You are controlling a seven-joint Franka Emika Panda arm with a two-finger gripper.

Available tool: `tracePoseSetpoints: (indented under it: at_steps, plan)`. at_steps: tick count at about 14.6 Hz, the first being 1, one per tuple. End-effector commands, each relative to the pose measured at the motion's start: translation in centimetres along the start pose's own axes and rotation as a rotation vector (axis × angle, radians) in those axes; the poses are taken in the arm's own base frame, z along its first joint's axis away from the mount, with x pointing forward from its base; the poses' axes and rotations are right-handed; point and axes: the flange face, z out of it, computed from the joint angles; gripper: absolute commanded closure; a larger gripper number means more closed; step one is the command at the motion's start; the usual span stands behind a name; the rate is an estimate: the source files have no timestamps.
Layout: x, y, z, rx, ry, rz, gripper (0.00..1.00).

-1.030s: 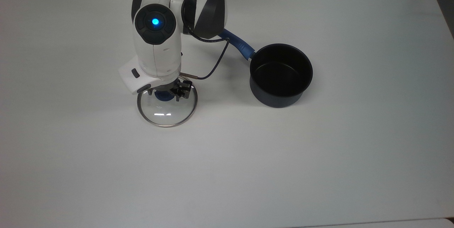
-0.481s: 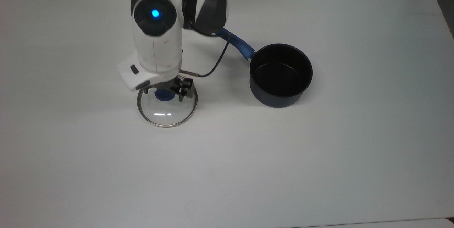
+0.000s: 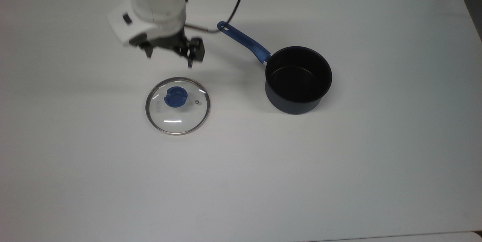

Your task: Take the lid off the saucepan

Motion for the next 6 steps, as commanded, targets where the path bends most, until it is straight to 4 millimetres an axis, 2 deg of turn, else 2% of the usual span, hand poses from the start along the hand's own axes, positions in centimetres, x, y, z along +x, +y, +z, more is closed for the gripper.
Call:
tracePoseSetpoints:
  at_steps: [1,3,6]
  plan:
    - [-3.5,0.2,-3.7,0.006,-0.032,-0.001,0.0]
    - [-4.9,-1.6,-4.5,-0.016,-0.062,-0.035,0.0]
    - [-5.0,-1.8,-4.7,-0.033,-0.061,-0.04,0.0]
